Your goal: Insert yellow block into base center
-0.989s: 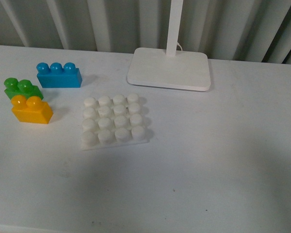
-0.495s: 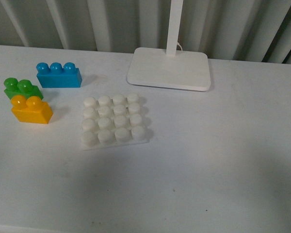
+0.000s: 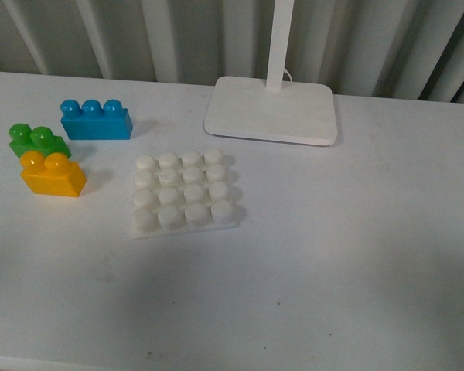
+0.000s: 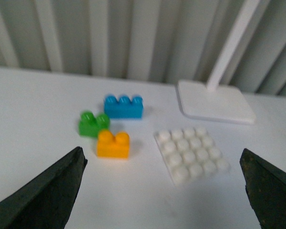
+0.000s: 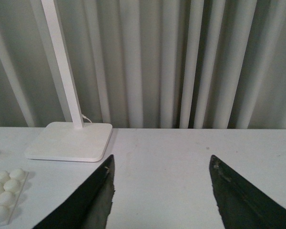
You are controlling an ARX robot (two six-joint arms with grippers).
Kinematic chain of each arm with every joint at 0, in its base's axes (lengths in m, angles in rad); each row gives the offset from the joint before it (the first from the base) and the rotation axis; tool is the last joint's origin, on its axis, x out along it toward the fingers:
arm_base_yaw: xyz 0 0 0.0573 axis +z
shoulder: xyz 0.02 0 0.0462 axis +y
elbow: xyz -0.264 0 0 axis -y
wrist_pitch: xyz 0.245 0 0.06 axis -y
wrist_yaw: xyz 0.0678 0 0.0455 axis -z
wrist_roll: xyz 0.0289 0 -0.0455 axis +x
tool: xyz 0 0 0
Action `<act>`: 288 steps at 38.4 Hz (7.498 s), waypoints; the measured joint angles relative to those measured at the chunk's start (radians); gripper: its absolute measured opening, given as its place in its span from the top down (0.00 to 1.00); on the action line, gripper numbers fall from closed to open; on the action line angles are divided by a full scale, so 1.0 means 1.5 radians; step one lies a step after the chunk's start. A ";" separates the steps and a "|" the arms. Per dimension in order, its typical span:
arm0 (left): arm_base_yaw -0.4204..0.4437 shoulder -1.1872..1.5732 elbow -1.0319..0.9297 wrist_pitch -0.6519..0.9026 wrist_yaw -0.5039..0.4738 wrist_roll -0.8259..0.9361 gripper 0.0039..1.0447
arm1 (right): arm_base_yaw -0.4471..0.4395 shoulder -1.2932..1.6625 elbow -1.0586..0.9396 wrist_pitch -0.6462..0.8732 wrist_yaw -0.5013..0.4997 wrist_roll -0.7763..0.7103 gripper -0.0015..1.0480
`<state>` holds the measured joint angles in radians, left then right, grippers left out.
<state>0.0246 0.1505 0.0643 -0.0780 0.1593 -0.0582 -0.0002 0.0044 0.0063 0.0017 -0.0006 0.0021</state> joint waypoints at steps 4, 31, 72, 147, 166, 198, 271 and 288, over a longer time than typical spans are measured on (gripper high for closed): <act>-0.008 0.197 0.012 0.135 0.024 -0.008 0.06 | 0.000 0.000 0.000 0.000 0.000 0.000 0.25; -0.014 1.125 0.223 0.703 0.020 0.080 0.06 | 0.000 0.000 0.000 0.000 0.000 0.001 0.09; 0.028 1.300 0.404 0.603 -0.016 0.158 0.06 | 0.000 0.000 0.000 0.000 0.000 0.001 0.09; -0.238 1.156 0.360 0.508 -0.234 -0.113 0.37 | 0.000 0.000 0.000 0.000 0.000 0.000 0.09; -0.372 1.249 0.448 0.469 -0.337 -0.222 0.37 | 0.000 0.000 0.000 0.000 0.000 0.001 0.09; -0.375 1.321 0.502 0.466 -0.366 -0.241 0.37 | 0.000 0.000 0.000 0.000 0.000 0.001 0.09; -0.237 0.949 0.252 0.511 -0.310 -0.205 0.06 | 0.000 0.000 0.000 0.000 0.000 0.000 0.09; -0.063 0.606 0.008 0.699 -0.150 0.023 0.73 | 0.000 0.000 0.000 0.000 0.000 0.000 0.09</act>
<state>-0.0696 1.0588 0.0769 0.9710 -0.0654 -0.0242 -0.0002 0.0044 0.0063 0.0013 -0.0006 0.0025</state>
